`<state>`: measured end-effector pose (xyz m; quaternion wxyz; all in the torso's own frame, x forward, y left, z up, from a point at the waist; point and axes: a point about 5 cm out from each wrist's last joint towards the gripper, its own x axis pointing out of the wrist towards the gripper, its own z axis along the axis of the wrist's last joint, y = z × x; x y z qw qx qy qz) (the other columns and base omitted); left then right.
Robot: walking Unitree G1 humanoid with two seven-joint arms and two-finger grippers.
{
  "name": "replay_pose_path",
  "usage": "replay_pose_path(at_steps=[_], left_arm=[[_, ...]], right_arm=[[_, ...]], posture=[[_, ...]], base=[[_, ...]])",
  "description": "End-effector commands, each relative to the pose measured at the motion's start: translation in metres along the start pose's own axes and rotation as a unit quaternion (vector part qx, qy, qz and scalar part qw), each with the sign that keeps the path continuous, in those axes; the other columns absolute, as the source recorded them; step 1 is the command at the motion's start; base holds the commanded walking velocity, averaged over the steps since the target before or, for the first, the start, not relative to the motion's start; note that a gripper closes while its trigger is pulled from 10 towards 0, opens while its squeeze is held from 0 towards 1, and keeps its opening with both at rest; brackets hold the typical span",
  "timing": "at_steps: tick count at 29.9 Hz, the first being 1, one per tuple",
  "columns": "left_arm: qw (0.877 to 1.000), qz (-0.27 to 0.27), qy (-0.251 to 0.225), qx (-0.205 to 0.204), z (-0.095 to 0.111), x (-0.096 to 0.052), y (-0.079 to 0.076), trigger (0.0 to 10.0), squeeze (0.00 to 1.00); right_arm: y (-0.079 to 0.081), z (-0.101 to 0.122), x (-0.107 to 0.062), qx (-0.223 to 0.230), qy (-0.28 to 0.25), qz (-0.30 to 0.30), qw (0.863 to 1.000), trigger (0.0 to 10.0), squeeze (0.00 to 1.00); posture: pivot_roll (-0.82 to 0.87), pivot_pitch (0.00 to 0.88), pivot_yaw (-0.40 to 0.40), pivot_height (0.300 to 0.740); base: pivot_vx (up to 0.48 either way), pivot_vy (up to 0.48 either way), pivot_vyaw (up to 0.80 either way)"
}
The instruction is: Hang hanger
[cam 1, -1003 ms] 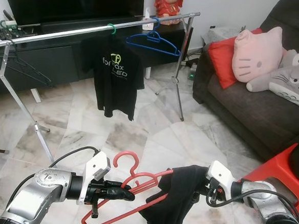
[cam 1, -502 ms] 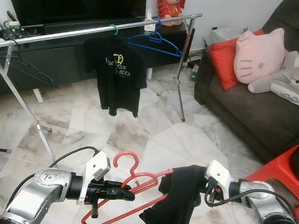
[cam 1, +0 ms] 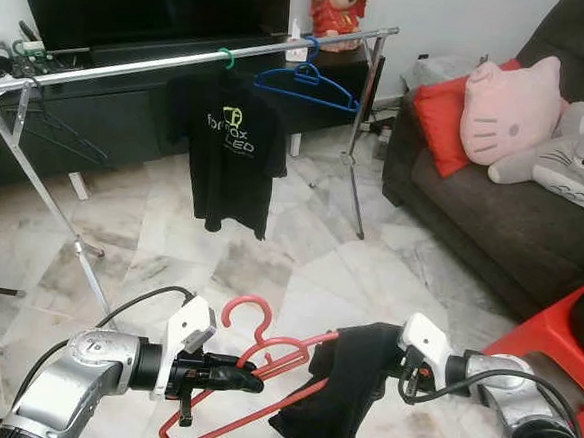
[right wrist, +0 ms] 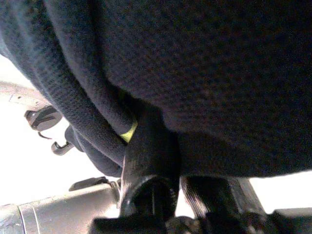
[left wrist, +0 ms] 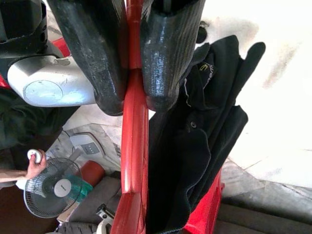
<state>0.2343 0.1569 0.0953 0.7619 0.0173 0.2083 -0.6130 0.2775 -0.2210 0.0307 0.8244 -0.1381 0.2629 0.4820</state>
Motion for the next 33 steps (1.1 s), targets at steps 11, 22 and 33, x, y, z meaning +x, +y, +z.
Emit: replay_pose_path(at_steps=[11,22,33], left_arm=[[0.999,0.018,0.040,0.017,-0.011,-0.002,0.003,0.0,0.00],[0.992,0.094,0.086,0.007,-0.036,-0.020,0.013,0.0,0.00],[0.967,0.229,0.111,0.018,-0.062,-0.038,0.030,0.0,0.00]], right_arm=[[-0.004,0.004,-0.002,-0.005,-0.008,-0.010,1.000,0.0,0.00],[-0.004,-0.004,-0.011,-0.011,0.018,-0.007,1.000,0.0,0.00],[-0.008,-0.007,-0.016,0.005,0.005,-0.041,0.999,0.0,0.00]], posture=[[-0.02,0.000,-0.049,0.740],[-0.02,0.000,-0.050,0.740],[-0.02,0.000,-0.050,0.740]], base=[[0.000,0.000,0.00],[0.000,0.000,0.00],[0.000,0.000,0.00]])
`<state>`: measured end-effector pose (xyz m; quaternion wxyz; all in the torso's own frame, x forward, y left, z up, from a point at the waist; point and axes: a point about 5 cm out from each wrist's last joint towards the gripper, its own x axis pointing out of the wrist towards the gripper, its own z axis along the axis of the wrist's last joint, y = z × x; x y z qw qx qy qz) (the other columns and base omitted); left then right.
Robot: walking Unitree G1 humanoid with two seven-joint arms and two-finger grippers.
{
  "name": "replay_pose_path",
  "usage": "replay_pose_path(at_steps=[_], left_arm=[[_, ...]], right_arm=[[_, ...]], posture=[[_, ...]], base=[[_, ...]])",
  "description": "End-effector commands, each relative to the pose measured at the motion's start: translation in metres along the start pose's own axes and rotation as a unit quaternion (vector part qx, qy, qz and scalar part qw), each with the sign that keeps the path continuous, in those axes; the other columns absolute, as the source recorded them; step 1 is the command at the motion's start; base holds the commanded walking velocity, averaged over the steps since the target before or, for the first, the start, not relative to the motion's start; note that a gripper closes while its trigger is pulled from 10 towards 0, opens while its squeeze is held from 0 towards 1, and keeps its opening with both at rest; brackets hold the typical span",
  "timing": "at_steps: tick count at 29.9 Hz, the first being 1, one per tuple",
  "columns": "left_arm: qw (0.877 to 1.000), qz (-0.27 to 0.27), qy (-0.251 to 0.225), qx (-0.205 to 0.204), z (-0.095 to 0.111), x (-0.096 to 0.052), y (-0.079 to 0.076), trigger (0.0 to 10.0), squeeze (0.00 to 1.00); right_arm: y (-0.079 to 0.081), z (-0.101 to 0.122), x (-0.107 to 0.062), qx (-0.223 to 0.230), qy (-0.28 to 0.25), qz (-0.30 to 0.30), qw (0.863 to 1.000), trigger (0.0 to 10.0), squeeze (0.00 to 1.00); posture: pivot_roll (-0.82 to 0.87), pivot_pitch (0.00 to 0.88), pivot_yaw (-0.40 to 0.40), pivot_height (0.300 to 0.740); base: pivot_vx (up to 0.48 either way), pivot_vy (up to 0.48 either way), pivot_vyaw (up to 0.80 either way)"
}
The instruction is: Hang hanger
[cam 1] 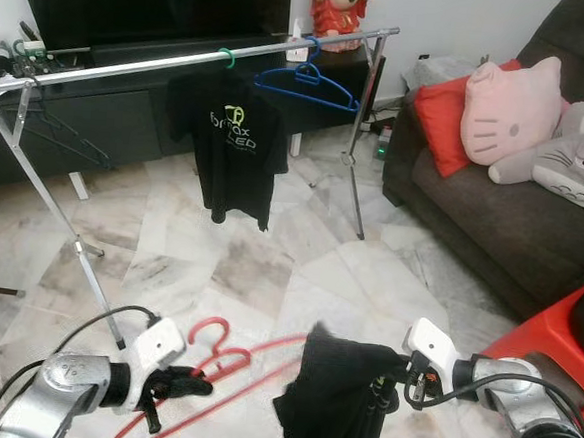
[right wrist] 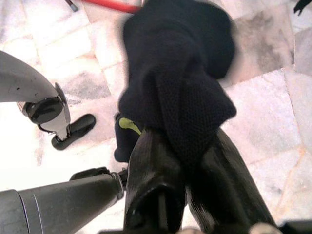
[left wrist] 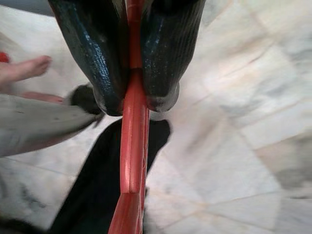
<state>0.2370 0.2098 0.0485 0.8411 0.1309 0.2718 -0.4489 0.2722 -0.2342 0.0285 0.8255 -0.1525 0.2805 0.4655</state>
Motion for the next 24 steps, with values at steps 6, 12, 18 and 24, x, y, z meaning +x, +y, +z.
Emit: replay_pose_path(at_steps=[6,12,18,24], left_arm=[[0.978,0.210,-0.001,-0.006,-0.015,-0.001,0.025,2.3,0.00],[0.956,0.290,-0.047,-0.024,-0.012,0.013,0.019,10.0,0.00],[0.924,0.367,-0.098,-0.047,-0.009,0.022,0.015,10.0,0.00],[0.906,0.402,-0.116,-0.065,-0.010,0.020,0.014,10.0,0.00]], right_arm=[[-0.017,0.010,-0.007,0.061,-0.092,-0.128,0.986,0.0,0.00],[-0.027,0.019,-0.003,0.159,-0.197,-0.309,0.917,0.0,0.00],[-0.010,0.005,0.004,0.198,-0.205,-0.453,0.845,0.0,0.00],[0.020,0.006,0.006,0.151,-0.210,-0.496,0.829,0.0,0.00]], posture=[[-0.01,0.000,-0.051,0.740],[-0.01,0.000,-0.046,0.740],[-0.02,0.000,-0.020,0.740],[-0.03,0.000,0.010,0.740]], base=[[0.000,0.000,0.00],[0.000,0.000,0.00],[0.000,0.000,0.00],[0.000,0.000,0.00]])
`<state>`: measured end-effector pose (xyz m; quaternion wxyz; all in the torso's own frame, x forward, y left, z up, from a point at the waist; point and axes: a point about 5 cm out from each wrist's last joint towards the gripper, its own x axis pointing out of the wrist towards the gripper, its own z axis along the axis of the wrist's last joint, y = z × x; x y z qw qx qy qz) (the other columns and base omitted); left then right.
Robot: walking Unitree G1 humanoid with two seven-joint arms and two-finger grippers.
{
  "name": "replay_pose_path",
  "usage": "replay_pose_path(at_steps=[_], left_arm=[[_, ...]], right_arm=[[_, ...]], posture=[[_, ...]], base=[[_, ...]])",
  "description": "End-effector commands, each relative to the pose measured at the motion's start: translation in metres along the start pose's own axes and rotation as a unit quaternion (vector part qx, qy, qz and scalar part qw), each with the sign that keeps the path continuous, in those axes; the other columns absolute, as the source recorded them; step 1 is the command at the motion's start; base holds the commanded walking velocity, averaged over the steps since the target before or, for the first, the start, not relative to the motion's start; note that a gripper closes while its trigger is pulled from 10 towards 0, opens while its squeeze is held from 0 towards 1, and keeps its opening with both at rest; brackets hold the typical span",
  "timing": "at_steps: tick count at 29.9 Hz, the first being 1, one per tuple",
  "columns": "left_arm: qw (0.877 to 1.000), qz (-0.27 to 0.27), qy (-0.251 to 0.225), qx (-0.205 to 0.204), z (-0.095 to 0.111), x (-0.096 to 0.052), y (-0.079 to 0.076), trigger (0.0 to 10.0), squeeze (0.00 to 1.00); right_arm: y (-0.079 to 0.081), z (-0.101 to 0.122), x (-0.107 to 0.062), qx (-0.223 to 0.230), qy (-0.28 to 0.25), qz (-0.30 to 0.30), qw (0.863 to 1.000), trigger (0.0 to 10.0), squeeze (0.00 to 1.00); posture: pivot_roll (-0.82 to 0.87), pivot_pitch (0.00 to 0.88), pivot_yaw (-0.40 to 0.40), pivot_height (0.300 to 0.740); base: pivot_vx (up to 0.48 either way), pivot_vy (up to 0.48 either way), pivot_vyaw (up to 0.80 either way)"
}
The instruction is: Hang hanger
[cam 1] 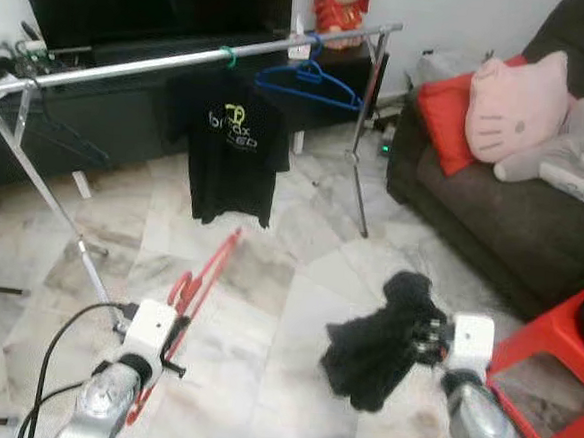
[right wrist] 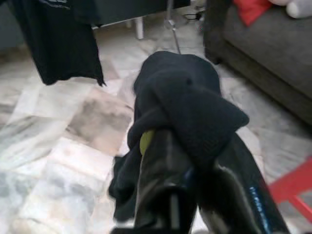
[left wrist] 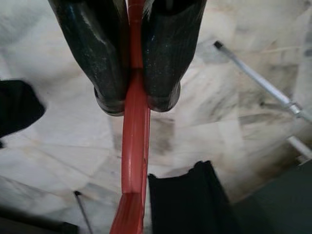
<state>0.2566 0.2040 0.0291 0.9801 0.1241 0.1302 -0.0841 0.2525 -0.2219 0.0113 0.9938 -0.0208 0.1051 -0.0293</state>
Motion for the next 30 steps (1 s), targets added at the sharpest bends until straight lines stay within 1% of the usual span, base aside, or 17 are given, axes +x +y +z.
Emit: replay_pose_path(at_steps=[1,2,4,6,7,8,9,12,14,19,21,22,23,25,26,27,30], left_arm=[[1.000,0.020,-0.006,-0.007,-0.003,-0.003,0.004,10.0,0.00],[1.000,0.020,-0.005,-0.017,-0.004,-0.003,0.003,10.0,0.00],[1.000,0.021,0.000,-0.011,-0.007,-0.003,0.002,10.0,0.00],[1.000,0.016,0.018,-0.011,-0.016,-0.005,0.000,10.0,0.00],[1.000,0.016,0.018,-0.011,-0.016,-0.005,0.000,10.0,0.00],[0.999,0.017,0.043,-0.011,-0.030,-0.009,-0.001,10.0,0.00],[0.998,0.017,0.056,-0.020,-0.037,-0.012,-0.001,10.0,0.00],[0.995,0.022,0.086,-0.040,-0.052,-0.018,-0.001,10.0,0.00],[0.993,0.013,0.113,-0.035,-0.063,-0.023,-0.003,10.0,0.00],[0.982,0.024,0.185,-0.020,-0.089,-0.034,0.000,10.0,0.00],[0.969,0.029,0.243,-0.019,-0.110,-0.049,0.001,10.0,0.00],[0.967,0.028,0.254,-0.016,-0.113,-0.052,0.001,10.0,0.00],[0.959,0.027,0.280,-0.008,-0.122,-0.059,0.000,10.0,0.00],[0.957,0.026,0.288,-0.006,-0.124,-0.062,-0.001,10.0,0.00],[0.947,0.033,0.320,-0.015,-0.135,-0.073,-0.001,10.0,0.00],[0.942,0.037,0.332,-0.020,-0.139,-0.078,0.000,10.0,0.00],[0.937,0.049,0.343,-0.038,-0.144,-0.084,-0.001,10.0,0.00]], right_arm=[[0.007,0.020,0.000,-0.024,-0.057,-0.011,0.998,0.0,0.00],[0.010,0.021,-0.004,-0.024,-0.063,-0.014,0.998,0.0,0.00],[0.012,0.023,-0.006,-0.019,-0.070,-0.019,0.997,0.0,0.00],[0.015,0.025,-0.007,-0.012,-0.076,-0.024,0.997,0.0,0.00],[0.015,0.025,-0.007,-0.012,-0.076,-0.024,0.997,0.0,0.00],[0.017,0.030,-0.008,-0.015,-0.085,-0.026,0.996,9.1,0.00],[0.017,0.031,-0.008,-0.016,-0.085,-0.029,0.996,10.0,0.00],[0.018,0.036,-0.009,-0.014,-0.089,-0.035,0.995,10.0,0.00],[0.020,0.040,-0.009,-0.015,-0.092,-0.035,0.995,10.0,0.00],[0.023,0.044,-0.006,-0.010,-0.095,-0.038,0.995,10.0,0.00],[0.024,0.047,-0.005,-0.011,-0.099,-0.039,0.994,10.0,0.00],[0.024,0.047,-0.005,-0.012,-0.100,-0.041,0.994,10.0,0.00],[0.024,0.048,-0.005,-0.011,-0.099,-0.043,0.994,10.0,0.00],[0.024,0.048,-0.005,-0.011,-0.098,-0.044,0.994,10.0,0.00],[0.025,0.048,-0.004,-0.013,-0.094,-0.043,0.995,10.0,0.00],[0.025,0.048,-0.004,-0.015,-0.093,-0.042,0.995,10.0,0.00],[0.024,0.048,-0.004,-0.013,-0.092,-0.045,0.995,10.0,0.00]], posture=[[-0.04,0.000,0.012,0.740],[-0.04,0.000,0.013,0.740],[-0.04,0.000,0.015,0.740],[-0.04,0.000,0.016,0.740],[-0.04,0.000,0.016,0.740],[-0.04,0.000,0.016,0.740],[-0.04,0.000,0.014,0.740],[-0.03,0.000,0.010,0.740],[-0.02,0.000,0.005,0.740],[-0.02,0.000,0.004,0.740],[-0.03,0.000,0.006,0.740],[-0.03,0.000,0.006,0.740],[-0.02,0.000,0.005,0.740],[-0.02,0.000,0.005,0.740],[-0.02,0.000,0.007,0.740],[-0.02,0.000,0.009,0.740],[-0.03,0.000,0.009,0.740]], base=[[0.000,0.000,0.00],[0.000,0.000,0.00],[0.000,0.000,0.00],[0.000,0.000,0.00],[0.000,0.000,0.00],[0.000,0.000,0.00],[0.000,0.000,0.00],[0.000,0.000,0.00],[0.000,0.000,0.00],[0.000,0.000,0.00],[0.000,0.000,0.00],[0.000,0.000,0.00],[0.000,0.000,0.00],[0.000,0.000,0.00],[0.000,0.000,0.00],[0.000,0.000,0.00],[0.000,0.000,0.00]])
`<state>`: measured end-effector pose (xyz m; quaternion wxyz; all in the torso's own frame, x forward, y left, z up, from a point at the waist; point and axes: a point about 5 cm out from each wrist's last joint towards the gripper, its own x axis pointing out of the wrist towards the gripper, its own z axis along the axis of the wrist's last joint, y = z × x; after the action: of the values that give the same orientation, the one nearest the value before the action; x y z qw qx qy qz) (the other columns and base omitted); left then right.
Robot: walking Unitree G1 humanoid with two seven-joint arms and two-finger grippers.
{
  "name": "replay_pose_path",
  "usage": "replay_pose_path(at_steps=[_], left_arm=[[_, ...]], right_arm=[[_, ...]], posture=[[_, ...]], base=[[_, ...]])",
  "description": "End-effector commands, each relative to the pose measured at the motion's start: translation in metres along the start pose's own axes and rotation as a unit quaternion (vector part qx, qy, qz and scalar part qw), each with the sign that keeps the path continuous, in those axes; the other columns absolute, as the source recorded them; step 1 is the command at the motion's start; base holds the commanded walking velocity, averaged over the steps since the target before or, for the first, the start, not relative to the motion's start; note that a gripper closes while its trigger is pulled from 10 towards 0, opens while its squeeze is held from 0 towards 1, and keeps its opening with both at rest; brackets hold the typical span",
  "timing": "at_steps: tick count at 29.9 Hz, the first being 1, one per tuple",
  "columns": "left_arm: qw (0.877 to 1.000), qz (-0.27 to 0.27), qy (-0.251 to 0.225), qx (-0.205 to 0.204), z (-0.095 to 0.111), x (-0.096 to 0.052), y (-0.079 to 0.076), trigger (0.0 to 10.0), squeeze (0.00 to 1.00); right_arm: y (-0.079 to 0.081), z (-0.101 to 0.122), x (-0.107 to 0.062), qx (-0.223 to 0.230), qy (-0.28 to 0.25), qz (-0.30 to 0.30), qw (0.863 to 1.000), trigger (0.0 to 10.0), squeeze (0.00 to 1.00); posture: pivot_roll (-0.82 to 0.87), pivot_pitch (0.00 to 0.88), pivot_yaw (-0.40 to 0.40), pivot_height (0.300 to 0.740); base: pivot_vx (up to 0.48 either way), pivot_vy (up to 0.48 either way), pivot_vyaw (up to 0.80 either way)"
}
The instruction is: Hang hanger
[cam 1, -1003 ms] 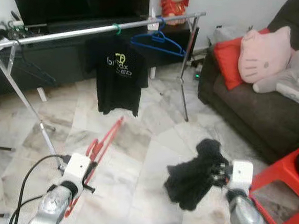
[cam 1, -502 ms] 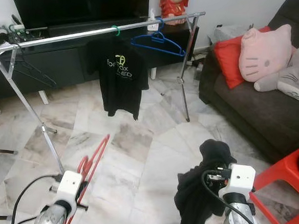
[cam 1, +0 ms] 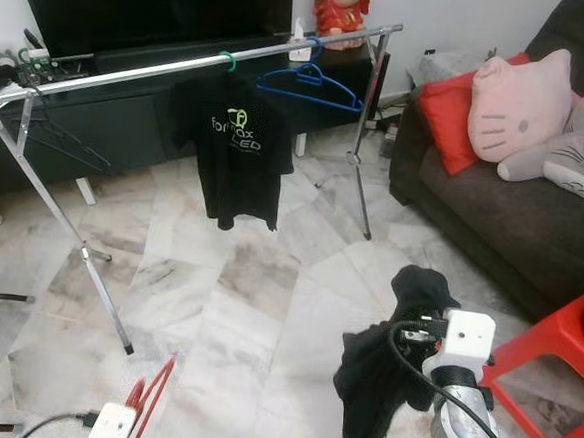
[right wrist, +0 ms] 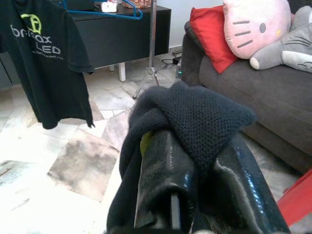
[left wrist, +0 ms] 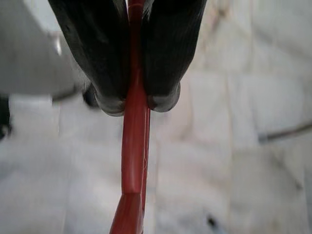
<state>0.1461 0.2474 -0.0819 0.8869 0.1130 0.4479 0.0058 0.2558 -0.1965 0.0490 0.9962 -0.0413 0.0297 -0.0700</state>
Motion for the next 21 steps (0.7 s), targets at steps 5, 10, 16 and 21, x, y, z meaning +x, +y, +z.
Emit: replay_pose_path(at_steps=[5,10,16,21], left_arm=[[0.999,0.020,0.005,-0.034,0.000,0.001,0.006,10.0,0.00],[0.999,0.017,0.007,-0.048,0.002,0.002,0.002,10.0,0.00],[0.998,0.014,0.021,-0.066,-0.006,0.001,-0.004,10.0,0.00],[0.997,0.010,0.033,-0.068,-0.010,0.000,-0.008,10.0,0.00]], right_arm=[[0.002,0.013,0.007,0.002,-0.022,0.008,1.000,10.0,0.00],[0.008,0.016,0.009,0.011,-0.025,0.029,0.999,10.0,0.00],[0.014,0.017,0.007,0.018,-0.027,0.045,0.998,10.0,0.00],[0.014,0.017,0.008,0.017,-0.025,0.046,0.998,10.0,0.00]], posture=[[-0.01,0.000,0.000,0.740],[-0.01,0.000,-0.003,0.740],[-0.01,0.000,-0.005,0.740],[0.00,0.000,-0.008,0.740]], base=[[0.000,0.000,0.00],[0.000,0.000,0.72],[0.000,0.000,0.79],[0.000,0.000,0.79]])
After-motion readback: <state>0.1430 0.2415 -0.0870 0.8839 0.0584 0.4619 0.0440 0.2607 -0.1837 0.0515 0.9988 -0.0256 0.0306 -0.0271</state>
